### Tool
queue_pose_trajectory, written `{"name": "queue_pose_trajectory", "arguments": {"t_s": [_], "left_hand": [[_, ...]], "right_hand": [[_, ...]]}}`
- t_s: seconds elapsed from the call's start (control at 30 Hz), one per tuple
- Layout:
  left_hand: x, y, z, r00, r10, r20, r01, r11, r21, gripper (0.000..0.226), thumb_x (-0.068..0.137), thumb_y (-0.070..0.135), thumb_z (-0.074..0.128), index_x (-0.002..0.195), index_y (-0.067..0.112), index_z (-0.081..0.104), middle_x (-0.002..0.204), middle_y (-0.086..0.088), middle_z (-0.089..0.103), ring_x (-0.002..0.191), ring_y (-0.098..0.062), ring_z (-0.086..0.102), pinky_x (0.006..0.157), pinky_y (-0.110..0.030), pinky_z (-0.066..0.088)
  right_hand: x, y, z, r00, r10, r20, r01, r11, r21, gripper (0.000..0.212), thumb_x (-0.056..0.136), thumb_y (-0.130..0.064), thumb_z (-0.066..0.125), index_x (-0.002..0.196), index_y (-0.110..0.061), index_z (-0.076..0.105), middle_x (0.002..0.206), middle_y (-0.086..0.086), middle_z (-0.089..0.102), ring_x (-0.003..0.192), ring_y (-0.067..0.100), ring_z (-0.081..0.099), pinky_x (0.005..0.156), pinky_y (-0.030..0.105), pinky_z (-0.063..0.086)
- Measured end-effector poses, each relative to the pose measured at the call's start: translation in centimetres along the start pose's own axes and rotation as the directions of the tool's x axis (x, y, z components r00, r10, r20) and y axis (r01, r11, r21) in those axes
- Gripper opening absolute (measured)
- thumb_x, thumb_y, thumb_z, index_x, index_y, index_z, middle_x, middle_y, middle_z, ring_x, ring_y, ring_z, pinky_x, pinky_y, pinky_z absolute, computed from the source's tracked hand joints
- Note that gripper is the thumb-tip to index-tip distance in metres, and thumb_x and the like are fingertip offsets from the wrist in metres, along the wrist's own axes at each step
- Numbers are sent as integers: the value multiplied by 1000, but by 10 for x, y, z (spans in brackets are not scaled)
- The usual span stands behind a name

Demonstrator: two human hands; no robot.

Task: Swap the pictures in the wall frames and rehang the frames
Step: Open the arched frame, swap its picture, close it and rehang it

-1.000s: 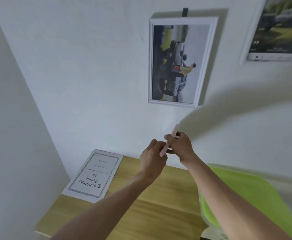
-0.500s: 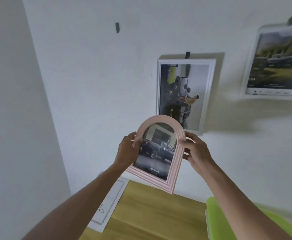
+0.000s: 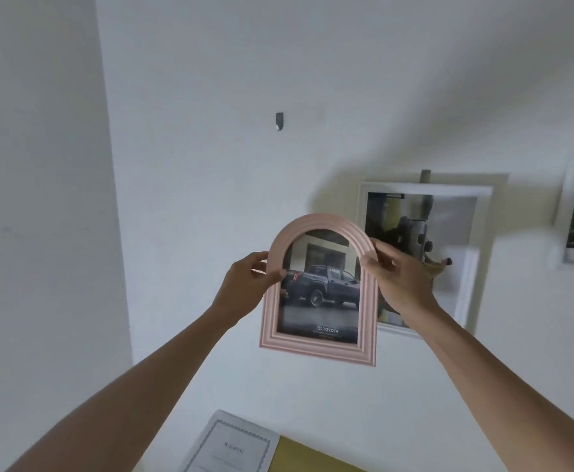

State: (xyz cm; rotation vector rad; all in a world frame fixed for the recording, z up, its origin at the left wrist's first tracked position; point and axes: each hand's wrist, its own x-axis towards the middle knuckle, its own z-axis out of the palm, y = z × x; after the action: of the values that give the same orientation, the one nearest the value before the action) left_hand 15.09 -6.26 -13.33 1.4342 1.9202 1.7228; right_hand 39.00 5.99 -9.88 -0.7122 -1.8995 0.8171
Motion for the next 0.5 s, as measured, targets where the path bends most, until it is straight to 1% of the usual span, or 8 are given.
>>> {"name": "queue_pose_trajectory", "arguments": {"t_s": [0.03, 0.07, 0.13, 0.17, 0.27, 0.37, 0.43, 0.5], "left_hand": [[10, 3, -7, 1000, 23, -22, -22, 999, 28, 41, 82, 41, 76, 119, 29, 65, 95, 9, 72, 84, -8, 70, 73, -24, 49], [20, 7, -15, 998, 42, -53, -39, 998, 56, 43, 80, 41, 77, 120, 29, 64, 95, 9, 72, 84, -9, 69, 72, -23, 49], [41, 13, -30, 990, 74, -121, -61, 992, 107, 45, 81, 36, 76, 124, 31, 62, 95, 7, 71, 85, -11, 68, 74, -26, 50], [51, 17, -37, 985, 96, -145, -78, 989, 126, 47, 83, 34, 76, 127, 31, 60, 95, 5, 71, 86, -12, 68, 77, -28, 51], [81, 27, -58, 968, 177, -178, -147, 974, 170, 47, 84, 28, 73, 129, 31, 60, 90, 2, 72, 86, -17, 67, 84, -34, 53], [111, 31, -78, 958, 227, -173, -189, 959, 210, 41, 84, 27, 71, 124, 32, 63, 84, 2, 73, 86, -19, 67, 88, -37, 52], [128, 32, -90, 954, 257, -155, -216, 946, 242, 38, 84, 29, 69, 121, 34, 64, 82, 2, 73, 88, -20, 66, 89, -38, 51], [145, 32, -98, 947, 290, -137, -249, 934, 254, 36, 84, 31, 69, 119, 36, 65, 82, 1, 72, 90, -21, 65, 89, -38, 50]], "right_hand": [[11, -5, 8, 1000, -23, -11, 23, 999, -36, 43, 98, -32, 61, 140, -26, 55, 117, -8, 69, 100, 3, 62, 81, 15, 45], [21, -11, 15, 999, -40, -24, 39, 997, -59, 46, 98, -35, 60, 142, -27, 53, 122, -7, 68, 105, 7, 63, 87, 20, 48], [42, -22, 30, 995, -77, -67, 71, 993, -94, 46, 97, -35, 61, 141, -29, 51, 123, -7, 66, 104, 9, 63, 95, 32, 52], [51, -29, 37, 990, -102, -98, 91, 990, -110, 45, 97, -34, 62, 140, -29, 50, 121, -7, 66, 100, 8, 63, 96, 35, 53], [75, -50, 56, 968, -198, -153, 167, 966, -198, 44, 97, -29, 61, 140, -25, 49, 116, -5, 66, 96, 13, 63, 91, 36, 53], [97, -66, 72, 956, -252, -152, 202, 937, -284, 49, 93, -25, 66, 139, -23, 49, 109, -2, 63, 97, 18, 61, 91, 37, 51], [111, -75, 79, 951, -269, -152, 209, 922, -325, 53, 91, -22, 69, 139, -24, 49, 111, 3, 56, 101, 19, 59, 93, 30, 47], [122, -83, 83, 948, -273, -166, 203, 916, -347, 52, 91, -20, 69, 140, -25, 51, 113, 5, 50, 101, 19, 57, 93, 23, 40]]}}
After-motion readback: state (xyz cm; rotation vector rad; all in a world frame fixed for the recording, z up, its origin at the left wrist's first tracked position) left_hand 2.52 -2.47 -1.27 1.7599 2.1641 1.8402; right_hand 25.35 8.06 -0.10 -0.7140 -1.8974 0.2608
